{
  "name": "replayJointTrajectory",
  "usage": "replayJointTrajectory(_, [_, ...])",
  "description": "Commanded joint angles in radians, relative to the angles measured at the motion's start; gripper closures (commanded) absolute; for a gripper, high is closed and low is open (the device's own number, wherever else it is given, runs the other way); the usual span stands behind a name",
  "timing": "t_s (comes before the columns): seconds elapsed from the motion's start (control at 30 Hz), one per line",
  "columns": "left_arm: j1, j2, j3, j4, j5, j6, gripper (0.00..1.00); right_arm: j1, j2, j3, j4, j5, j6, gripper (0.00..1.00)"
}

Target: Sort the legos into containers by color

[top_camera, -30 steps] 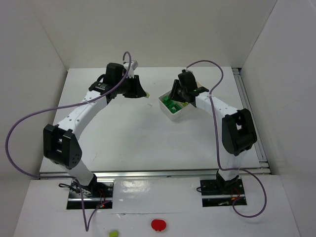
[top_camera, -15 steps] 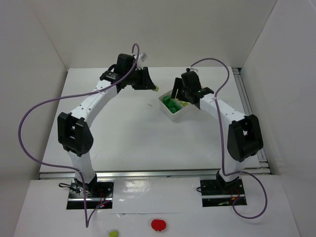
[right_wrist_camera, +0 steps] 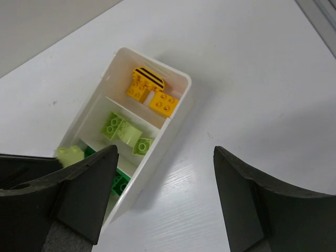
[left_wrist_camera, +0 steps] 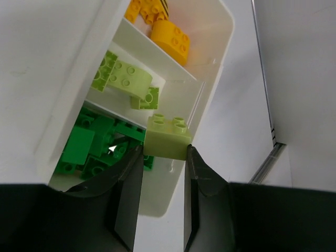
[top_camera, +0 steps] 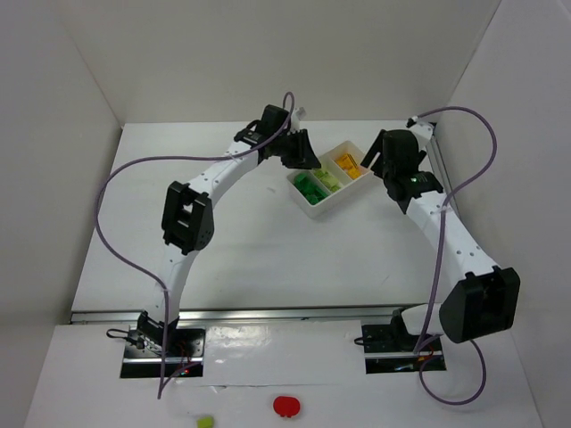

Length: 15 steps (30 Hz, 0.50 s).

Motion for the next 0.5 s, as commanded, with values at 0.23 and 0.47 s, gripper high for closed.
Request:
replayJointTrajectory(0.23, [-0.028, 0.172, 0.205, 0.037, 0.038, -0.102, 0.74, -0.048, -0.178, -0.020, -0.116, 0.120, -0.047, 0.19])
replayJointTrajectory(0.47, [-0.037, 0.148, 0.205, 0.073, 0.095, -0.113, 0.00, -0.060, -0.187, -0.029, -0.113, 0.095, -0.057, 0.18])
